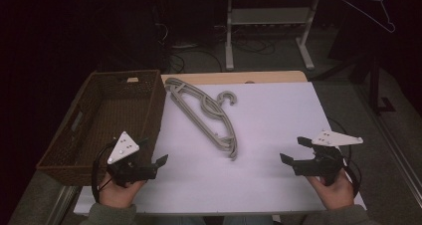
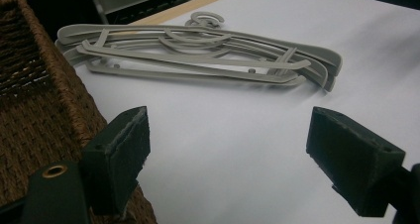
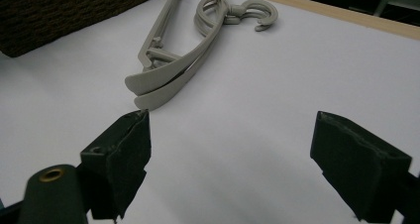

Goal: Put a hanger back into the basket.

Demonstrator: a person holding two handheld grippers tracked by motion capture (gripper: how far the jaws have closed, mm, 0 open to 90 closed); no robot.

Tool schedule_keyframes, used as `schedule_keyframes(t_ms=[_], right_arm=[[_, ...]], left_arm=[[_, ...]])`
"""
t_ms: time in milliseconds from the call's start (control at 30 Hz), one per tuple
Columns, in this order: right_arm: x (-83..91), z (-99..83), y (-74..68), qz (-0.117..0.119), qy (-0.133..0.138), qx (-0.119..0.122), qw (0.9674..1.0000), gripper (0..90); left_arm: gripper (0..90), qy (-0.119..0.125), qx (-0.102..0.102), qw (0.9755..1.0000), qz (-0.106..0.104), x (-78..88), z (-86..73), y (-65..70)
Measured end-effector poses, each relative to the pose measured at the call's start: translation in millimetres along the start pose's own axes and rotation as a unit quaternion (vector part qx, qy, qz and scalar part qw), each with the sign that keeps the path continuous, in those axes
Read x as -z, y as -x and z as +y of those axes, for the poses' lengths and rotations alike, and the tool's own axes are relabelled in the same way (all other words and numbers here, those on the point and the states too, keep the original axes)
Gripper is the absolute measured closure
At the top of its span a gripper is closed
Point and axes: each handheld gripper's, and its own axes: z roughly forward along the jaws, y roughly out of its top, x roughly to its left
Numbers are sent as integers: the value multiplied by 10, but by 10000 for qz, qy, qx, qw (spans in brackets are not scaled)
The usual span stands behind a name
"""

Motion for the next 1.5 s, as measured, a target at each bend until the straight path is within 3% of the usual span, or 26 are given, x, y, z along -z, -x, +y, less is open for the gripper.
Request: schedule_keyframes(t_ms=[400, 567, 633, 1033, 1467, 1500], right_arm=[[-40, 5, -22, 18, -45, 13, 10000, 151], [-39, 27, -31, 28, -20, -32, 10000, 141], [-42, 32, -34, 40, -46, -11, 10000, 141], [-127, 162, -11, 169, -156, -45, 9997, 137], [-84, 131, 42, 100, -193, -190, 9996, 142], [-84, 131, 42, 100, -193, -190, 9996, 142]], left_arm=[[166, -2, 14, 10000, 11, 13, -10, 3], [167, -16, -74, 10000, 27, 32, -11, 6], [167, 27, 14, 10000, 23, 37, -16, 12], [168, 55, 71, 10000, 10, 44, -3, 2], [190, -18, -74, 9999, -146, -102, 182, 100], [190, -26, -11, 9998, -179, -121, 198, 119]])
